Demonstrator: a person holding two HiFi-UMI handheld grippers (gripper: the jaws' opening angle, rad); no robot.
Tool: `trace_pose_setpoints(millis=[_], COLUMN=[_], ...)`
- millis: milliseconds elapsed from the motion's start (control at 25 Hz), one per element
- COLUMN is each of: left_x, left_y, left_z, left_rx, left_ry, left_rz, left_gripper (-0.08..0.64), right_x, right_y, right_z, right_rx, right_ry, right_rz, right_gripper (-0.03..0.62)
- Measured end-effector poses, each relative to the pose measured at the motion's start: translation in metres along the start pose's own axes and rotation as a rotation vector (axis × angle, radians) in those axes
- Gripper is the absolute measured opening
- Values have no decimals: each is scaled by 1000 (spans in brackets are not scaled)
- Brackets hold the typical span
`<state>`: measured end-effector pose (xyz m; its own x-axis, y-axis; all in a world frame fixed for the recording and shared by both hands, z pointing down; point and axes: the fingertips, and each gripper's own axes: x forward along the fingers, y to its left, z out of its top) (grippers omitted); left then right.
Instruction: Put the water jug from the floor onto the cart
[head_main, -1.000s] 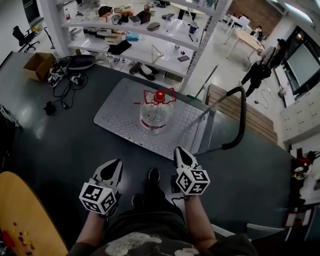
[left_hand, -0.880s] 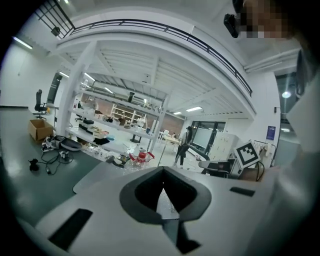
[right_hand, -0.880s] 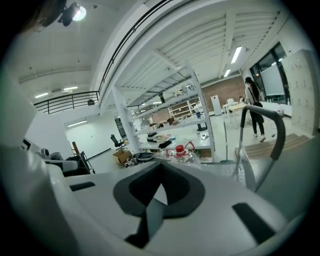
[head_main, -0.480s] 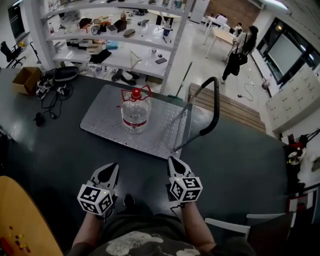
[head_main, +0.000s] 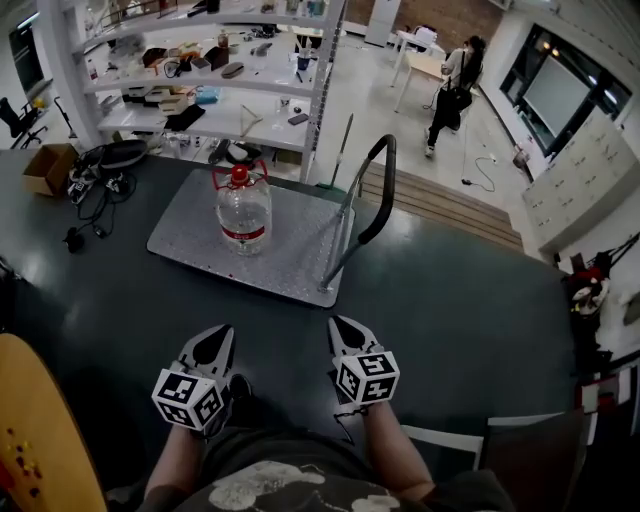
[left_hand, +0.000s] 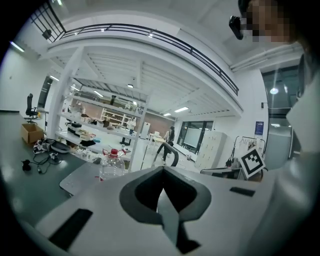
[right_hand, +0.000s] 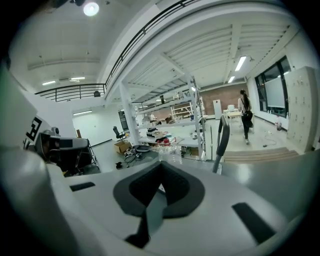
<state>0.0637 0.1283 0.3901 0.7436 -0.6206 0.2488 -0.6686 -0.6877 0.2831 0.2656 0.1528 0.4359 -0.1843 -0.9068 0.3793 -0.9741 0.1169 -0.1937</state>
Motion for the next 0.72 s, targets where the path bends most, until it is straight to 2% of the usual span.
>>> trace_pose_setpoints(millis=[320,720], left_x=[-32,-72], left_y=[-84,-148], left_z=[-38,-62], left_rx=[-6,-12], left_ry=[-15,-40], left_rz=[37,74], left_gripper=[8,8], right_x=[-84,-150], right_y=[-11,-7], right_z=[-31,-65], right_rx=[-35,-35], right_ry=[9,21], right_rz=[71,131], right_gripper=[-11,-11])
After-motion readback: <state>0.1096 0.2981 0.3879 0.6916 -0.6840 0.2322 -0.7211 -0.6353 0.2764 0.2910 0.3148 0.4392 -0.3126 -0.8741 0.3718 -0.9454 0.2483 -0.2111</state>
